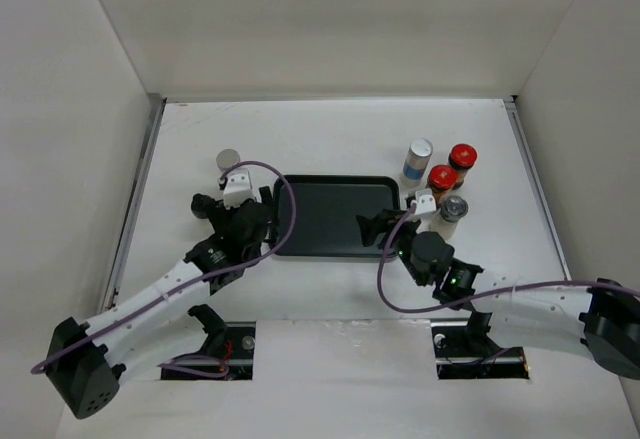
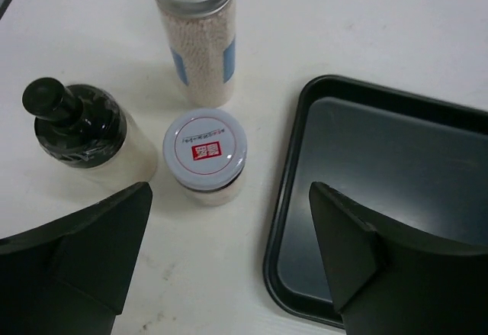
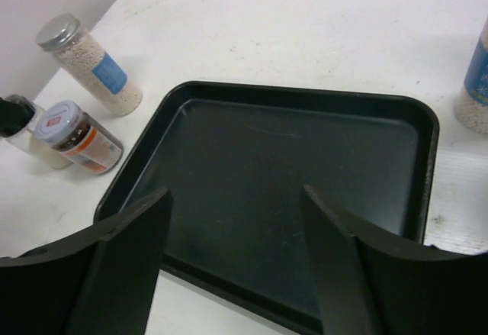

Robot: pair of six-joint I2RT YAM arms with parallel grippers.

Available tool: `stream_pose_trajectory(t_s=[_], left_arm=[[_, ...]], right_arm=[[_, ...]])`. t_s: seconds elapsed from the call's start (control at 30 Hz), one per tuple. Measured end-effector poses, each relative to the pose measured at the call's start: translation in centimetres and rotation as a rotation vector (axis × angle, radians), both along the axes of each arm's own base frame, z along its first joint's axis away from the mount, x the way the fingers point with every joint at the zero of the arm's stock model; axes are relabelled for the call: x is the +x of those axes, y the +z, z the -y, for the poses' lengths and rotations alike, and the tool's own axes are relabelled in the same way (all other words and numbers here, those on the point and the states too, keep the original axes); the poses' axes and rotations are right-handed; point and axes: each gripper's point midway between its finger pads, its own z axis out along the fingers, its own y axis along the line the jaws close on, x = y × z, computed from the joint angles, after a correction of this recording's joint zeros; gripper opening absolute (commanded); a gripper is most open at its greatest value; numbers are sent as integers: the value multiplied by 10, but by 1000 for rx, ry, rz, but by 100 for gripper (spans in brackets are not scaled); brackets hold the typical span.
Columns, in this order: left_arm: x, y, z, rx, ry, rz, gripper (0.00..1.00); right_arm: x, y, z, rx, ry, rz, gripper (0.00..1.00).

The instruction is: Organize the condiment bottles

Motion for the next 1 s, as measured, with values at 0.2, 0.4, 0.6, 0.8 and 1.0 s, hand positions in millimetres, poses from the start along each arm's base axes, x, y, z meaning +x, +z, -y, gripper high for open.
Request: stream_pose_trajectory(t_s=[0.2, 0.4, 0.6, 0.8, 1.0], left_arm=[[8, -27, -18, 32, 75, -81, 87], [19, -51, -30, -9, 107, -140, 84], [34, -73, -31, -63, 98, -179, 69], [45, -76, -25, -70, 75, -165, 40], [39, -70, -24, -60, 55, -167, 31]], right_arm=[[0, -5, -4, -11, 14, -10, 80], [1, -8, -3, -13, 12, -15, 80], [2, -16, -5, -33, 16, -30, 81], [3, -20, -7, -40, 18, -38, 80], [6, -19, -4, -33, 10, -36, 81]])
